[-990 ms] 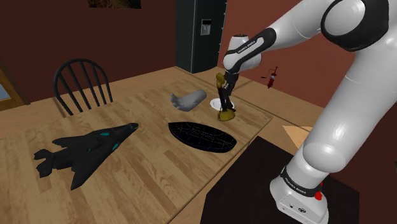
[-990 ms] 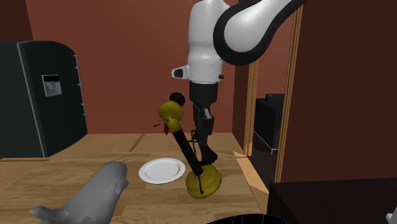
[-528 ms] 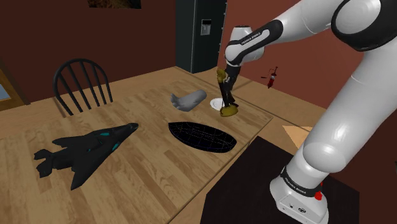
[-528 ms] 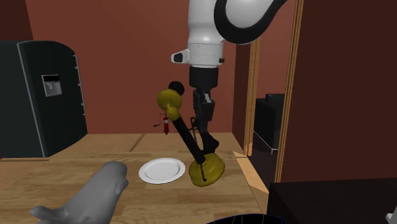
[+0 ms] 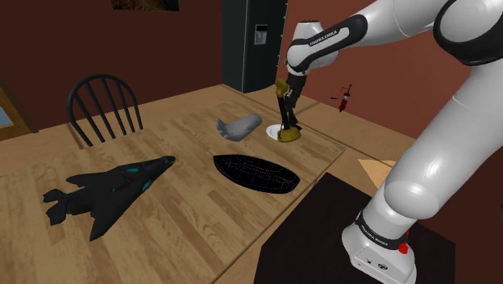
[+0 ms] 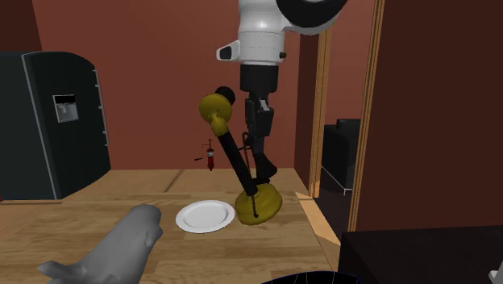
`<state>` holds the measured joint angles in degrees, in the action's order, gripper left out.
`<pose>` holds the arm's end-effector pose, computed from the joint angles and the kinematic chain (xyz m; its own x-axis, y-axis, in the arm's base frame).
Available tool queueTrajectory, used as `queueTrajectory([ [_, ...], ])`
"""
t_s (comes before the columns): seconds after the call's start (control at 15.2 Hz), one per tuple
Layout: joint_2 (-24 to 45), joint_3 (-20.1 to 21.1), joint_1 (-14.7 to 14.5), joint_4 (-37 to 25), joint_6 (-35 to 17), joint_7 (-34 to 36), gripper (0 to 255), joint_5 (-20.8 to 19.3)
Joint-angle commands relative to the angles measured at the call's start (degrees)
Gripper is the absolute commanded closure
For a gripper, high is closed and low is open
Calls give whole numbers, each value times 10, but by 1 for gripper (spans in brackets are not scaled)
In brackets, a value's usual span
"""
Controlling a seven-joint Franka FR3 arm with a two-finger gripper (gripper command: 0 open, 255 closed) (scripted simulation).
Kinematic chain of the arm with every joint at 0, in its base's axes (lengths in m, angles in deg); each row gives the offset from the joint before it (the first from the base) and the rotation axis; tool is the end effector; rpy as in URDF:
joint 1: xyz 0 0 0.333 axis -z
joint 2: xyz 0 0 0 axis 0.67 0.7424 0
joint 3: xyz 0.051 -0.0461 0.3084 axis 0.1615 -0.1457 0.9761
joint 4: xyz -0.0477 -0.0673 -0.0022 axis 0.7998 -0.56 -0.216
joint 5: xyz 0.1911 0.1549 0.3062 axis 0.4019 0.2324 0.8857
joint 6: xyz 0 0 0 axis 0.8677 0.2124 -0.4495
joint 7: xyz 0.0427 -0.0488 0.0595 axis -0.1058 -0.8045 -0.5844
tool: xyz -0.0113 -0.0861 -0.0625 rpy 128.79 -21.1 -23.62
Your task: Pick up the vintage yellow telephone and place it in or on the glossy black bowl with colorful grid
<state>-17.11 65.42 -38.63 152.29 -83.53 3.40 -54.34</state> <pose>0.4864 -0.1943 0.4227 0.9869 0.1599 0.0226 0.1571 -0.9831 0.0936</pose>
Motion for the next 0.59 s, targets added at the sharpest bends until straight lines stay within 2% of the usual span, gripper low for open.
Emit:
queueTrajectory([
  [0.0, -19, 11, -8, 13, 6, 23, 255, -7],
  [0.53, -95, 82, -52, 79, 27, 143, 255, -18],
])
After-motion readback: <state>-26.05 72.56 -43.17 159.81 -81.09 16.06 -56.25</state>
